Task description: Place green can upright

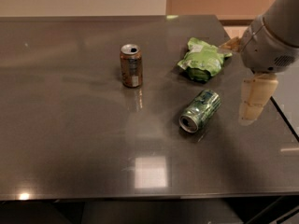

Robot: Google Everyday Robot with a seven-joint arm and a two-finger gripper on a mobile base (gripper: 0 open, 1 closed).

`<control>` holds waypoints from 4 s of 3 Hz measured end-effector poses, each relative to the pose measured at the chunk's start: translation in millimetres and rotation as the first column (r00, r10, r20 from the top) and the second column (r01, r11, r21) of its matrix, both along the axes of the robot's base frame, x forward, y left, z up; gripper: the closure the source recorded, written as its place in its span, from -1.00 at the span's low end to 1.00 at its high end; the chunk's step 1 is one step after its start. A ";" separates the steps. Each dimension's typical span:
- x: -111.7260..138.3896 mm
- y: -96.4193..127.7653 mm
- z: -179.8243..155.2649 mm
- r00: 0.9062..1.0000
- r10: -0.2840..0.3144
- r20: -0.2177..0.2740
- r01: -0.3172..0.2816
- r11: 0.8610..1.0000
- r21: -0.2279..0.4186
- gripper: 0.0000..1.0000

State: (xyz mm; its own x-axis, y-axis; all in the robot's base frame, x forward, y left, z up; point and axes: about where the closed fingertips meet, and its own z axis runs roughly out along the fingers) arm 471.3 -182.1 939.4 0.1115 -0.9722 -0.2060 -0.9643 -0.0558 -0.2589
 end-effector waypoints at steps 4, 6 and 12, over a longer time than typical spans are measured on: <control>8.8 66.4 -69.9 0.792 0.606 -0.081 -0.611 0.788 -0.075 -1.00; 20.5 61.0 -98.8 0.756 0.636 -0.154 -0.653 0.746 -0.128 -0.47; 17.3 98.7 5.9 0.955 0.293 -0.053 -0.227 0.831 0.508 1.00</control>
Offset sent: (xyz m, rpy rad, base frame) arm 0.0206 0.0637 -0.0531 -0.0380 -0.0016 0.6200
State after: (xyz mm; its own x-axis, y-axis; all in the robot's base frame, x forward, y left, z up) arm 488.6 -83.3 945.3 0.2876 -0.6777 -0.6767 -0.9578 -0.2067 -0.1999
